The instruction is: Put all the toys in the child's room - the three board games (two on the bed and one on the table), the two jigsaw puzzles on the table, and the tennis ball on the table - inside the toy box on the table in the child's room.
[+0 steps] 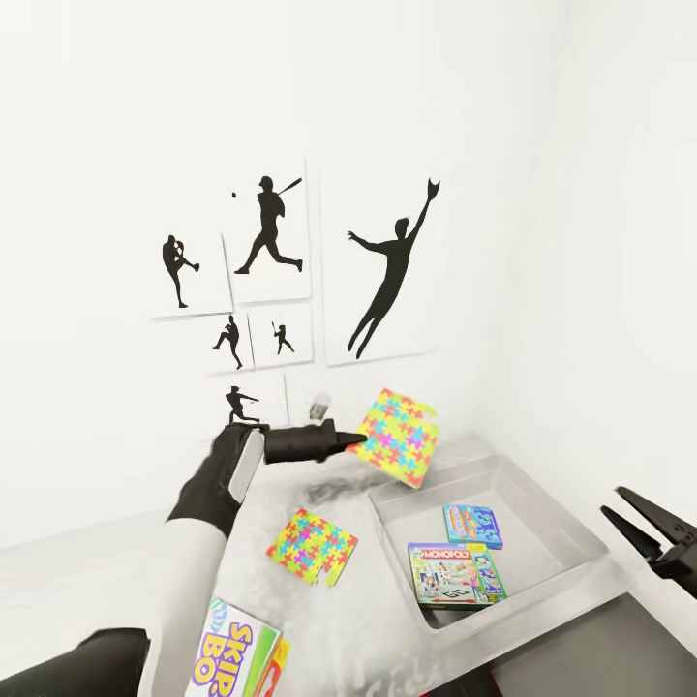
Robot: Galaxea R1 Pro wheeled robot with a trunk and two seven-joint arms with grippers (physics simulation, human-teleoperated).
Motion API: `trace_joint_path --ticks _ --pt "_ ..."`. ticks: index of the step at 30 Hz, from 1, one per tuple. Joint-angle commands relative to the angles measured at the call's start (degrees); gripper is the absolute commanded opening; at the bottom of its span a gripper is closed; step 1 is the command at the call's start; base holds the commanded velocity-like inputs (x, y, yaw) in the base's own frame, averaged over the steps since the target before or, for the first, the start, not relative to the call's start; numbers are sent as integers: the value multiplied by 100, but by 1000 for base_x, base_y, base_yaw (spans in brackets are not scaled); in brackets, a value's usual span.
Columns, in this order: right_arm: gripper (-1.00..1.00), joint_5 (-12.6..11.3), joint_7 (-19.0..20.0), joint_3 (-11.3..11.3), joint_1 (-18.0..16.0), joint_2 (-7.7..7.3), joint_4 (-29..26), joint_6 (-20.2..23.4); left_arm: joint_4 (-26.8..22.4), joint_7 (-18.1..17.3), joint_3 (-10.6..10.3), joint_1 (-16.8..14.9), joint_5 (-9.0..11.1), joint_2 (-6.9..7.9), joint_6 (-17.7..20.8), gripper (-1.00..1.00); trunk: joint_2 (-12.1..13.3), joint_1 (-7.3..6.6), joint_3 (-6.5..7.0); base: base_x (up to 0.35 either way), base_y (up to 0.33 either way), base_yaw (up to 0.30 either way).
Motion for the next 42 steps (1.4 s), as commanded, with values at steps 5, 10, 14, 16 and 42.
trace_joint_path --ticks 5,10,14,16,42 --pt "100 33 107 -88 -2 5 11 21 22 11 -522 -12 -15 -6 17 -100 -5 2 -4 0 0 0" --pt "100 29 124 -110 -2 38 14 21 215 24 -745 -14 -20 -6 4 -100 -5 2 -4 0 0 0" --pt "100 29 127 -113 -2 53 15 21 257 20 -919 -14 -12 -6 4 -100 -5 2 -4 0 0 0" --pt "100 29 127 -113 -2 57 15 21 267 15 -1031 -14 -5 -6 2 -100 -5 2 -4 0 0 0" --pt "100 28 127 -97 -2 74 7 21 384 1281 -2958 -14 2519 -6 -745 -100 -5 2 -4 0 0 0"
